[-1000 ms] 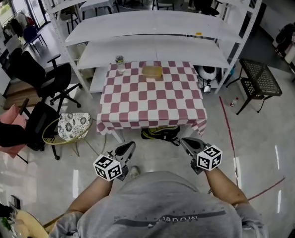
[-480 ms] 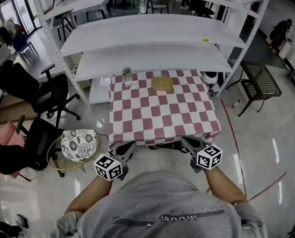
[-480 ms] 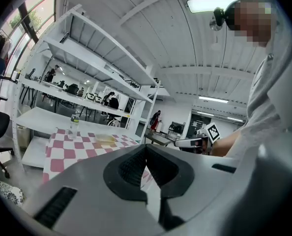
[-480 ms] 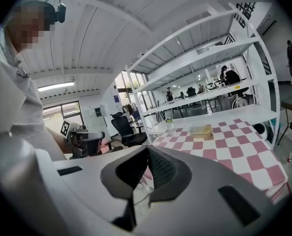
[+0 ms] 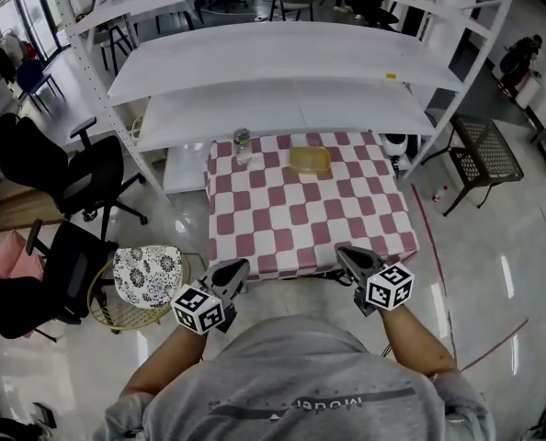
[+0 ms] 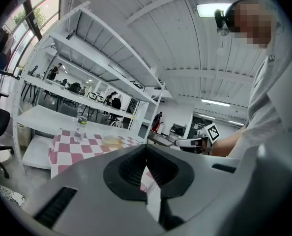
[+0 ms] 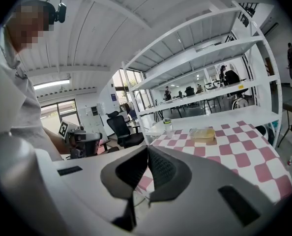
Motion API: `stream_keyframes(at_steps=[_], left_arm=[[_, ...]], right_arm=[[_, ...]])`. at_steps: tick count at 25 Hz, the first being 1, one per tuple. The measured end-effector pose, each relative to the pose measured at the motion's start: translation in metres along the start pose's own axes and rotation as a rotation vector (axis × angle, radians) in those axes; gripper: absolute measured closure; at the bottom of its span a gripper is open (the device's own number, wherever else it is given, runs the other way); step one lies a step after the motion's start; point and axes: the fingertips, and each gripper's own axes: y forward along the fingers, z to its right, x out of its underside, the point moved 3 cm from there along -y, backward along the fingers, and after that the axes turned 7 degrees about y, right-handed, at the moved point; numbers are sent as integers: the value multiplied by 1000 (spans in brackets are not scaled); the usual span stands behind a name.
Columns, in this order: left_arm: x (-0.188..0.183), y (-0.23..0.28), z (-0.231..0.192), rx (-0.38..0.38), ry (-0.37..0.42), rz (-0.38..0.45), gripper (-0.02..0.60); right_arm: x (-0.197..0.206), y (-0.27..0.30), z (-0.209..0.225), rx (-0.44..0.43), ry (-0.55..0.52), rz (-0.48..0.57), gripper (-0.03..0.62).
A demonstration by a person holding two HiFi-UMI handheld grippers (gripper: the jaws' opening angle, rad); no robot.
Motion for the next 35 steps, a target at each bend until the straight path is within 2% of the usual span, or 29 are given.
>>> stream_keyframes(at_steps=[7, 13, 24, 35], left_arm=[[-3, 21, -13, -30, 4, -13, 569], [-11, 52, -23, -93, 17, -17, 569], [-26, 179, -31, -191, -34, -11, 569], [-42, 268, -41, -250, -58, -21, 569]], right_arm=[[-10, 19, 30, -26, 16, -8, 568], [-31, 40, 71, -86, 15, -11, 568], [-80, 58, 184, -195, 12, -79, 568], [-103, 75, 248, -295, 5, -140, 568]])
